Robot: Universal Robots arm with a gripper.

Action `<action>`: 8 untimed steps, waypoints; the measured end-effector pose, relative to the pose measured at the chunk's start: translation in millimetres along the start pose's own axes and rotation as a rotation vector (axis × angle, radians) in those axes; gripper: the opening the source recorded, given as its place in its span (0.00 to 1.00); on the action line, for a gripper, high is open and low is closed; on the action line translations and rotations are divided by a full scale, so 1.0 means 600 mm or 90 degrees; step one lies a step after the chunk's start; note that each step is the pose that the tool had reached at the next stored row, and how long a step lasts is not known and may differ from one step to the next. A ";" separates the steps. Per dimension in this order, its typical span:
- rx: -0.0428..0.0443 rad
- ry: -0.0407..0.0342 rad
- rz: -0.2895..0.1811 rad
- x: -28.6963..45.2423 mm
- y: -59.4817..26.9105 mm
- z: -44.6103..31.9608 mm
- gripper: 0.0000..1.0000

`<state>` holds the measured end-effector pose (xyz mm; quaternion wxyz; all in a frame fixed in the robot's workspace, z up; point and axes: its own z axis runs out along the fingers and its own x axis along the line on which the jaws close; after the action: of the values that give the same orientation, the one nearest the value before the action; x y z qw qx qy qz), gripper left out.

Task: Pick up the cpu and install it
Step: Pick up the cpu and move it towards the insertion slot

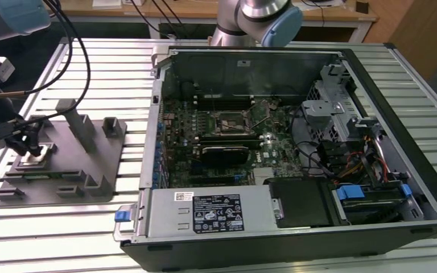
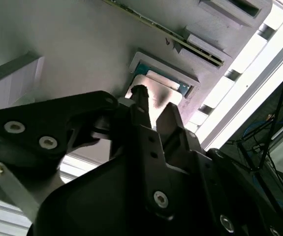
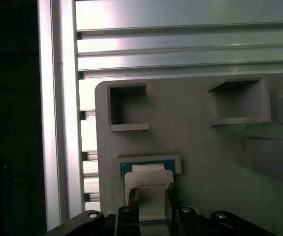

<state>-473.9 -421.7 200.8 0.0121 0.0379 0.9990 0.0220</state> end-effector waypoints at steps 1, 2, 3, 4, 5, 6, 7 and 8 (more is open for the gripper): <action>0.0000 0.0000 0.000 0.000 0.000 0.000 0.35; 0.0000 0.0000 0.000 0.000 0.000 0.000 0.41; 0.0000 0.0000 0.000 0.000 0.000 0.000 0.41; 0.0000 0.0000 0.000 0.000 0.000 0.000 0.47; 0.0000 0.0000 0.000 0.000 0.000 0.000 0.53; 0.0000 0.0000 0.000 0.000 0.000 0.000 0.53; 0.0000 0.0000 0.000 0.000 0.000 0.000 0.59; 0.0000 0.0000 0.000 0.000 0.000 0.000 0.59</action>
<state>-473.9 -421.7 200.7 0.0121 0.0379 0.9990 0.0220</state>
